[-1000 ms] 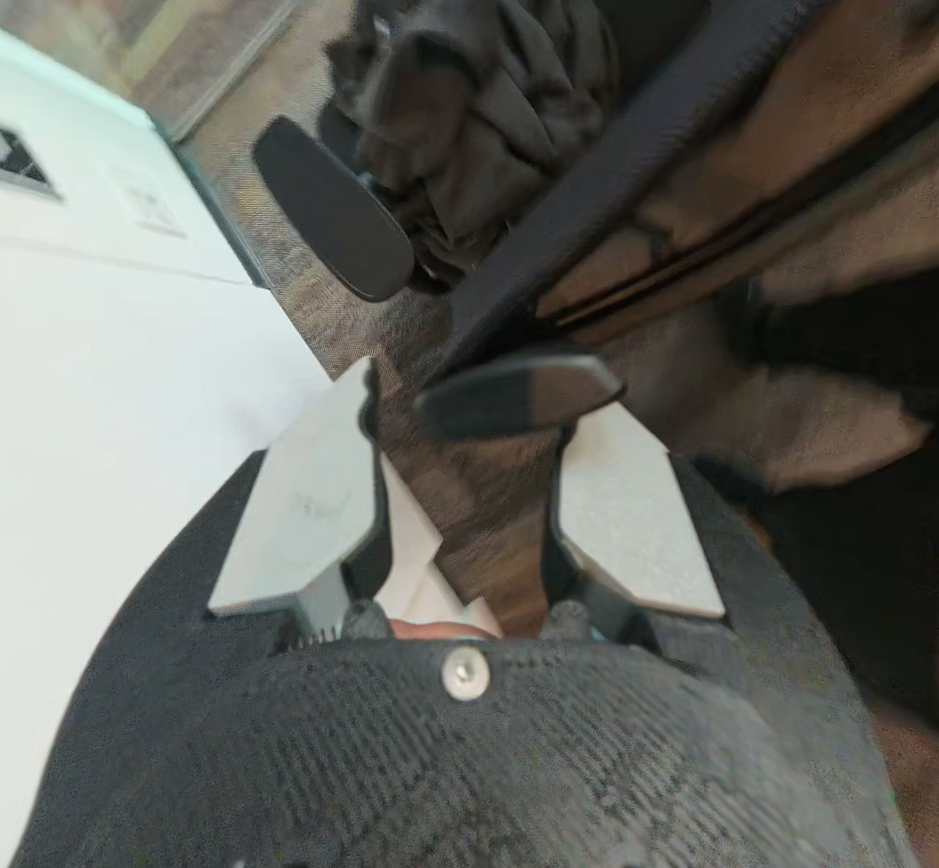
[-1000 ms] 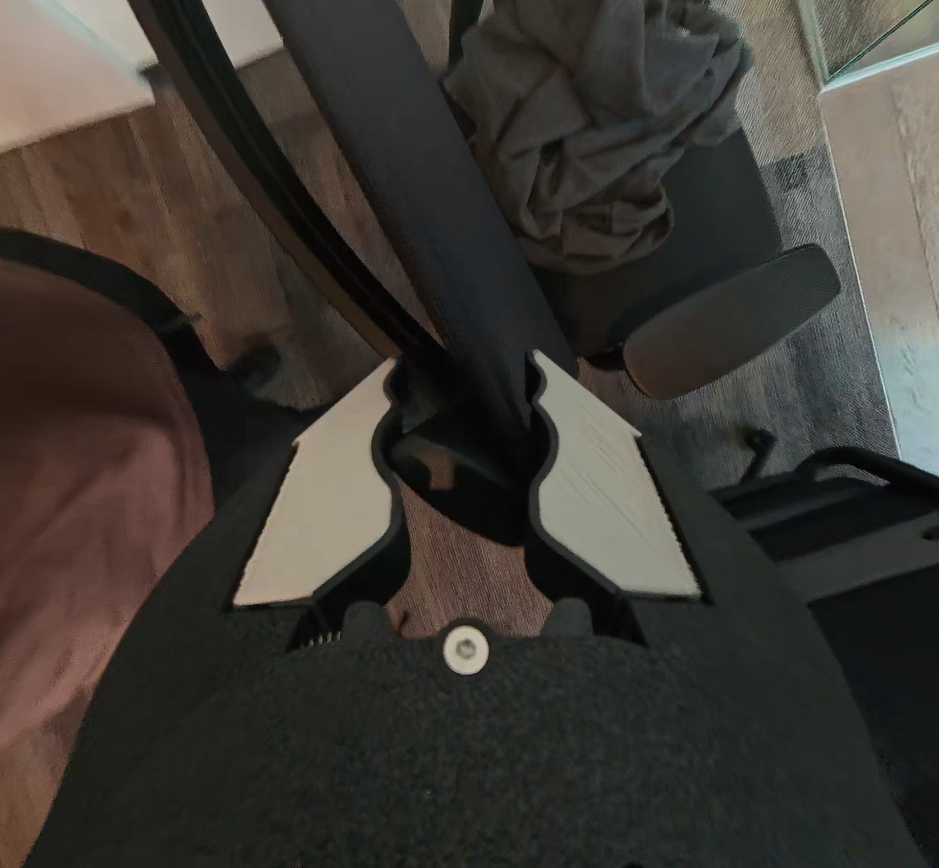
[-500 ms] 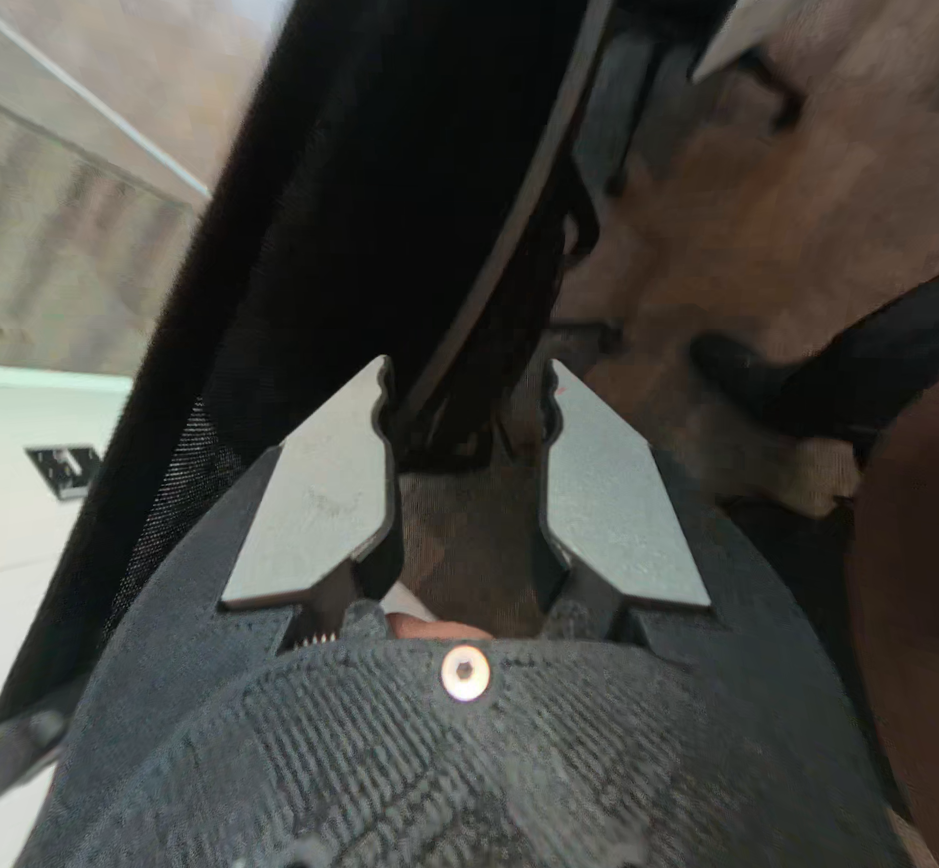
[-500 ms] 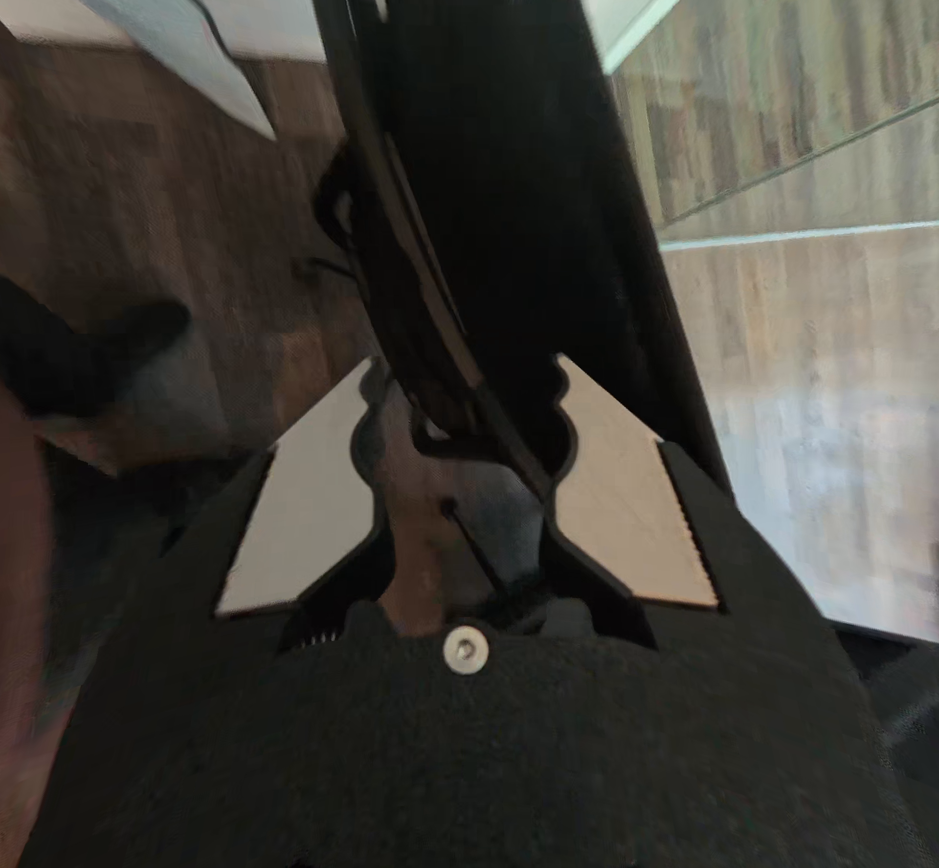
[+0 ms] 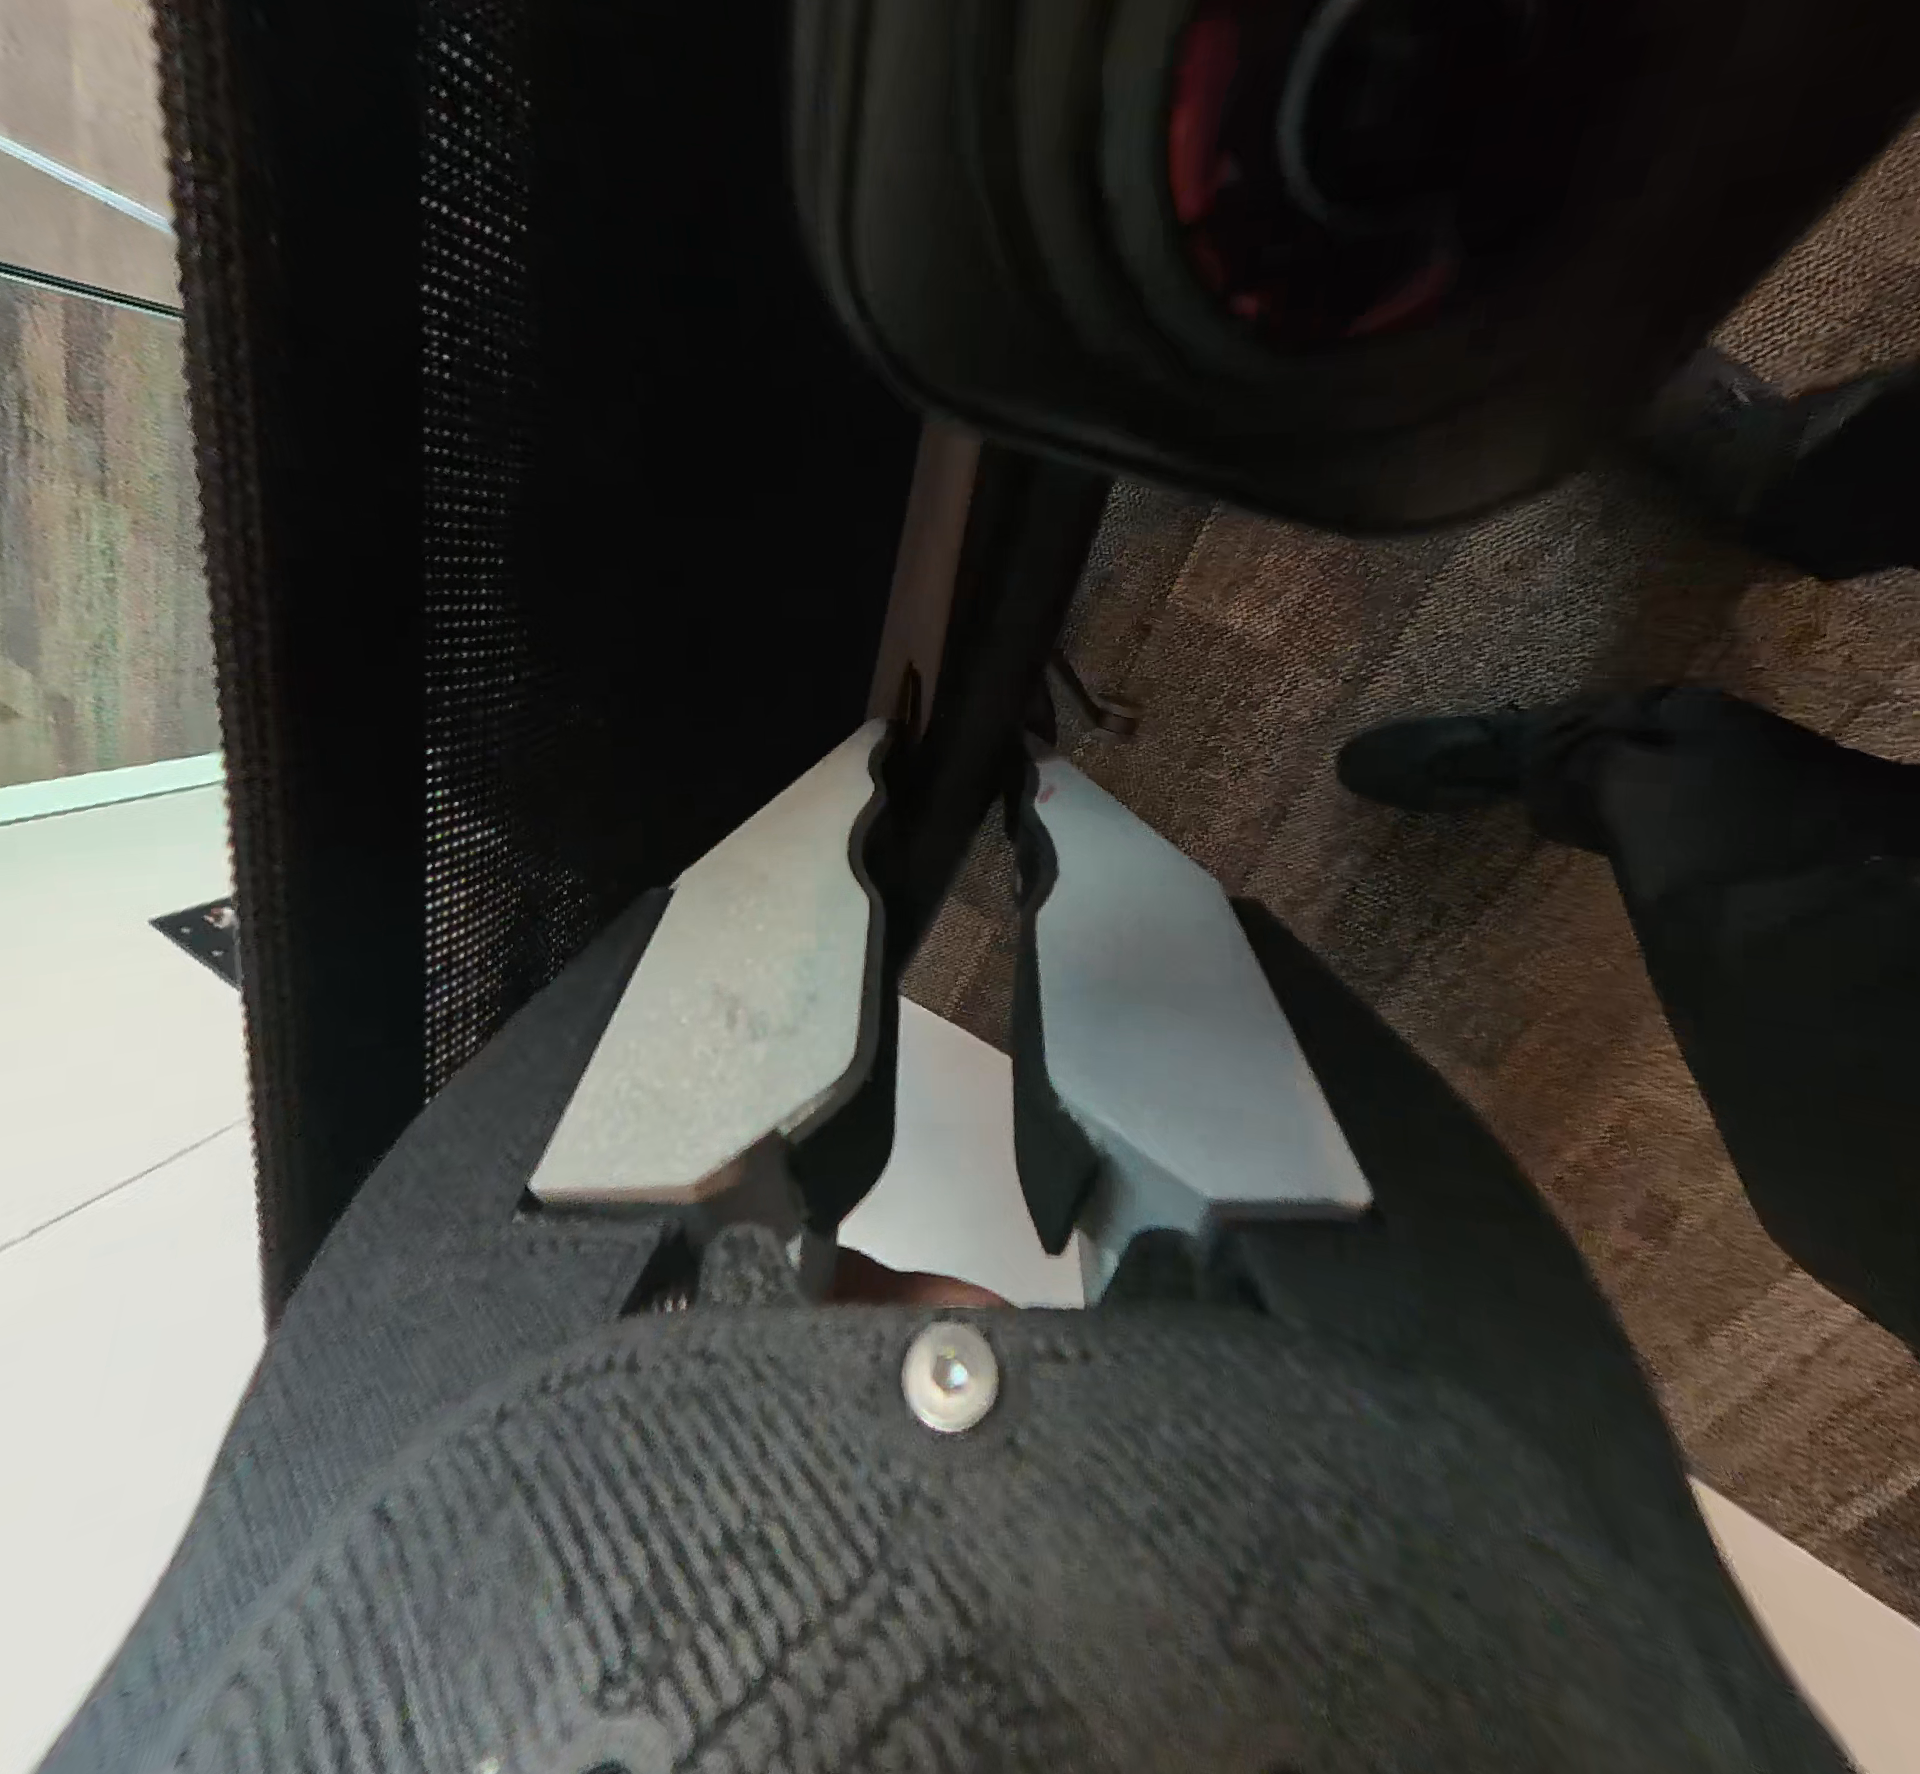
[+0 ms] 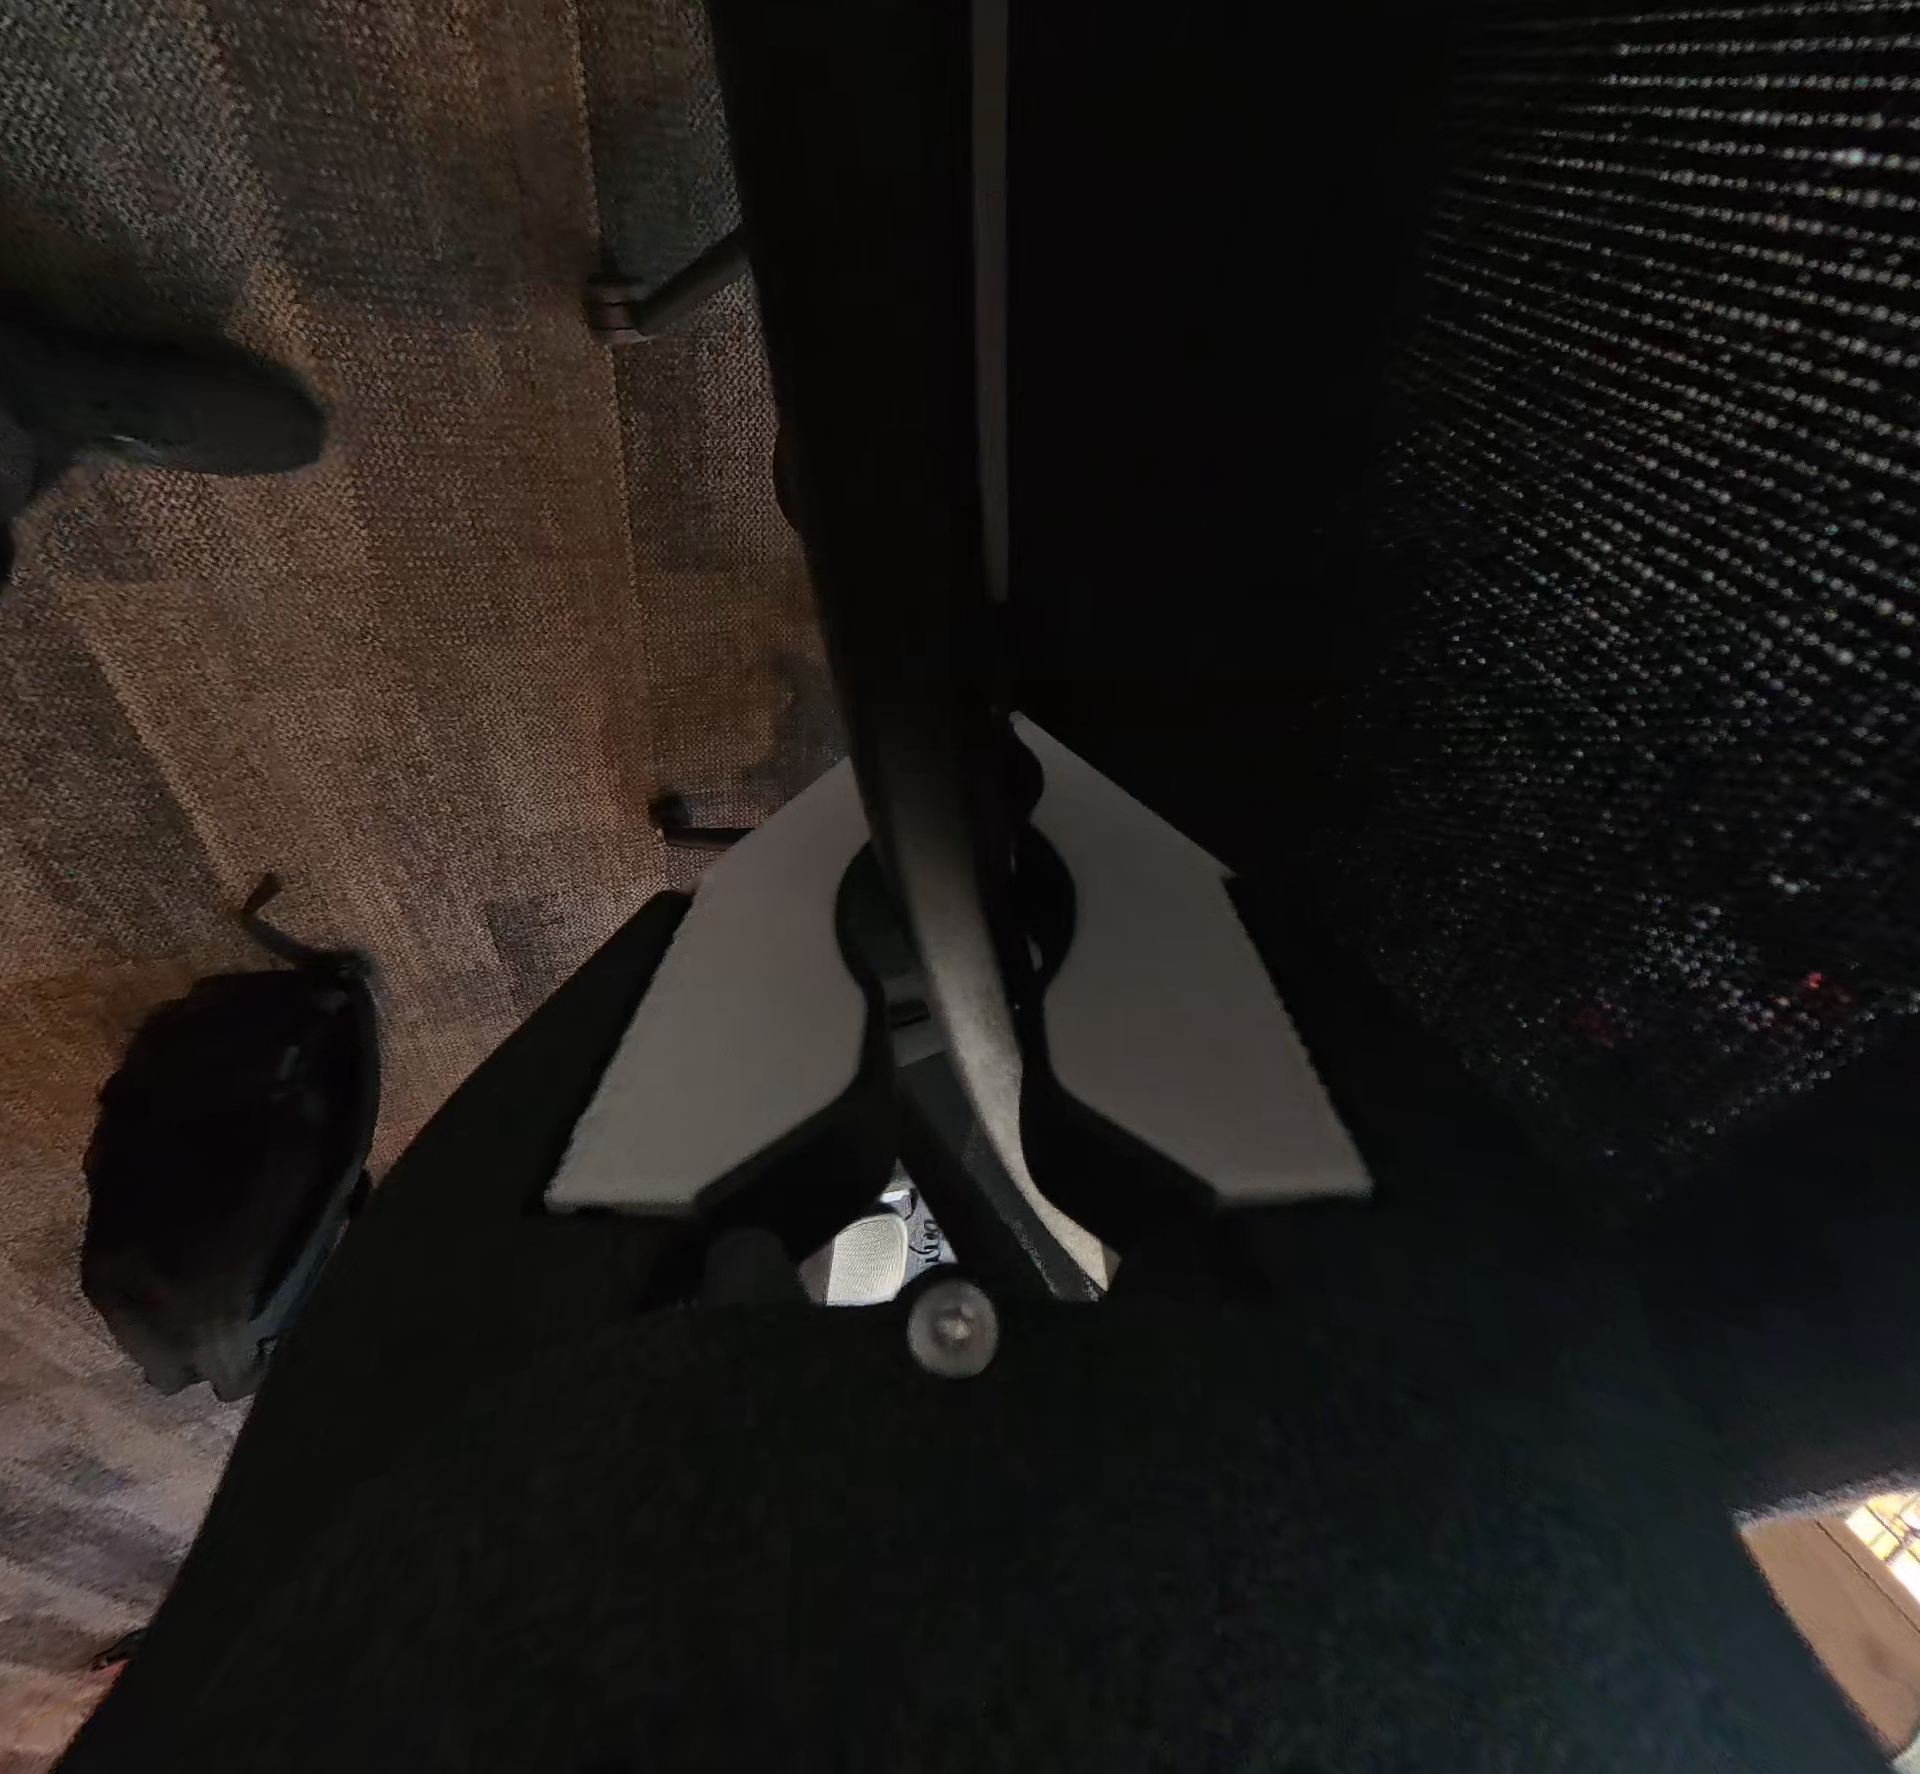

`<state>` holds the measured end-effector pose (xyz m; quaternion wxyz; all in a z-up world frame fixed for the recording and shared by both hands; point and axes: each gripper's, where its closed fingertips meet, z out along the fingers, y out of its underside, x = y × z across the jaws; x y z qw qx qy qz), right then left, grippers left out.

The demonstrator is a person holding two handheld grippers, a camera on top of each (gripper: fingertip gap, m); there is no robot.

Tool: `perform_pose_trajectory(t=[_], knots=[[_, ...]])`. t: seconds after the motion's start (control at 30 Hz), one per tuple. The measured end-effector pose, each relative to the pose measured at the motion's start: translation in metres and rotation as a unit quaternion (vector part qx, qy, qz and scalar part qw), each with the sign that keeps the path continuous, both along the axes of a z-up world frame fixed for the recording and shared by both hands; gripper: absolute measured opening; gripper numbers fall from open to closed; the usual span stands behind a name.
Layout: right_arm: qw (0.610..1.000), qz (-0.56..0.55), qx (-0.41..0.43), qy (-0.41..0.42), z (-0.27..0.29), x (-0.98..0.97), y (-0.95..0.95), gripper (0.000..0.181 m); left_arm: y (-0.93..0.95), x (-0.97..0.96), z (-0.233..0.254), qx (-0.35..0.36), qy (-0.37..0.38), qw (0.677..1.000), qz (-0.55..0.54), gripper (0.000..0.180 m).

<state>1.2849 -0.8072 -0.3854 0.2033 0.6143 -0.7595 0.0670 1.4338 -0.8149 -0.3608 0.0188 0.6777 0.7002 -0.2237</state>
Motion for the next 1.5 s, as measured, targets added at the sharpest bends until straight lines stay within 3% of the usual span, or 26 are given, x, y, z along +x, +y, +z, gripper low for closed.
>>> perform_pose_trajectory(t=[0.57,0.8,1.17,1.5], knots=[[0.996,0.061,-0.015,-0.07,-0.002,0.05,0.202,0.012,0.205,0.042,-0.001,-0.004,-0.052,0.998,0.043,0.018],[0.995,0.075,-0.024,-0.063,-0.002,0.063,0.325,0.012,0.332,0.057,-0.001,-0.004,-0.066,0.996,0.052,0.017],[0.997,0.069,-0.016,-0.036,-0.002,0.093,0.57,0.012,0.575,0.092,-0.001,-0.012,-0.017,0.999,0.034,0.017],[0.996,0.077,-0.017,-0.046,-0.003,0.129,0.82,0.012,0.83,0.128,-0.002,-0.008,-0.025,0.999,0.018,0.017]])
